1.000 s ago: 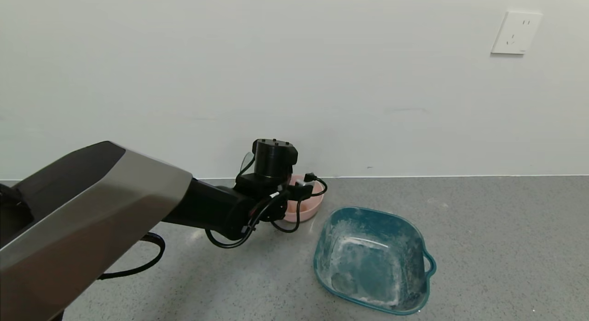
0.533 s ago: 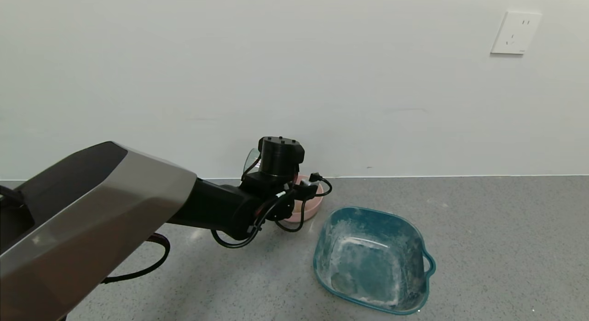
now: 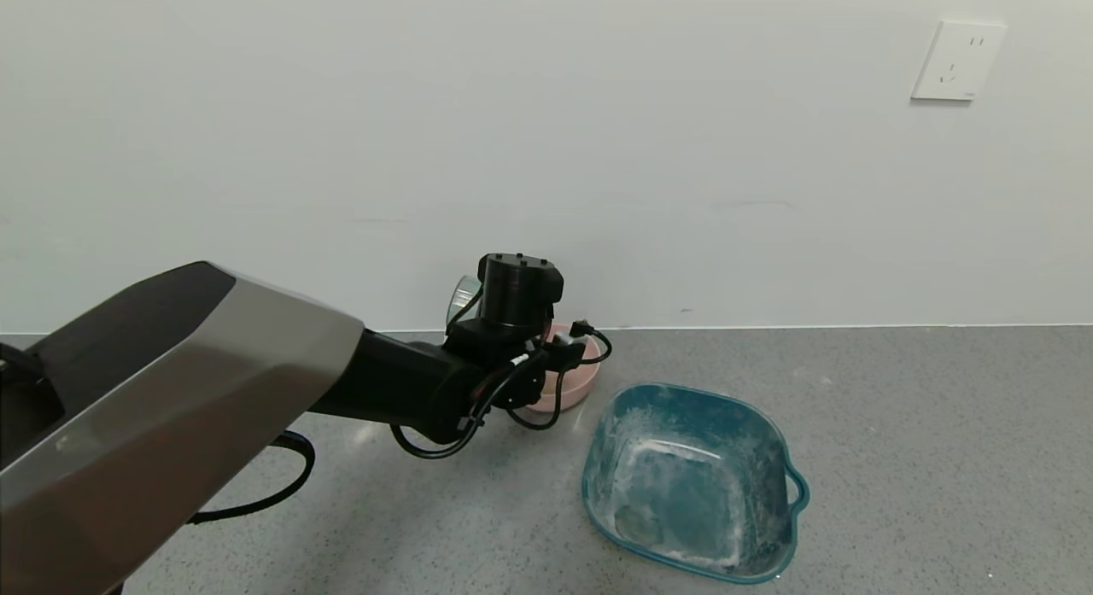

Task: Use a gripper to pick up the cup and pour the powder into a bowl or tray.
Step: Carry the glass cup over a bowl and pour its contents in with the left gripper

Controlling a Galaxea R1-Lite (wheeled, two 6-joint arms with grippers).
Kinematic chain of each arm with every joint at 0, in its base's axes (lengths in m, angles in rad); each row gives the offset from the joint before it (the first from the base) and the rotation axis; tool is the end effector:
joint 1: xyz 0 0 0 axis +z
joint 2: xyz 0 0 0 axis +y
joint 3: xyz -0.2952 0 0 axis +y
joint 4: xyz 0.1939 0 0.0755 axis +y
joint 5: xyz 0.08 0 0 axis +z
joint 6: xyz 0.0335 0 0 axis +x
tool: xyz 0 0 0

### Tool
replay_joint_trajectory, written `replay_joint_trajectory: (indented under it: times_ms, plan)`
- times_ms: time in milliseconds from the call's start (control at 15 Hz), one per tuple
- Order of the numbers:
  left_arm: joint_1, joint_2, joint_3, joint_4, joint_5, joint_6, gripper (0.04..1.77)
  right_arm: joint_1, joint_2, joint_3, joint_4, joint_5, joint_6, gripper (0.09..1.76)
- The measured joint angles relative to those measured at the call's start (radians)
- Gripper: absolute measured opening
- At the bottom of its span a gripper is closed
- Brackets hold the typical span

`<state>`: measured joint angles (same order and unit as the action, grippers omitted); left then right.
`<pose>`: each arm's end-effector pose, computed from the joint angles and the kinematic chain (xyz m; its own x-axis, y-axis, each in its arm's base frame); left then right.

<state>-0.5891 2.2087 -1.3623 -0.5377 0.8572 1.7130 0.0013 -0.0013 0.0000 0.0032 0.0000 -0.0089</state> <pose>0.3948 -0.2334 0.1110 0.9386 0.2821 -0.1989 0.2834 -0.3010 0.9106 0.0121 0.0000 0.0752 1.0000 0.0013 -0.0019 -0.0013 1.0000 -0.0089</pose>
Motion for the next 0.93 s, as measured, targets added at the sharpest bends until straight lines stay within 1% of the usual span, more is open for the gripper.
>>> replay_joint_trajectory:
  times_ms: [800, 933]
  plan:
    - [-0.002, 0.002, 0.006, 0.005, 0.003, 0.013, 1.32, 0.0, 0.0, 0.0, 0.0, 0.0, 0.0, 1.71]
    - [-0.003, 0.003, 0.006, 0.004, 0.013, 0.019, 1.32, 0.0, 0.0, 0.0, 0.0, 0.0, 0.0, 1.71]
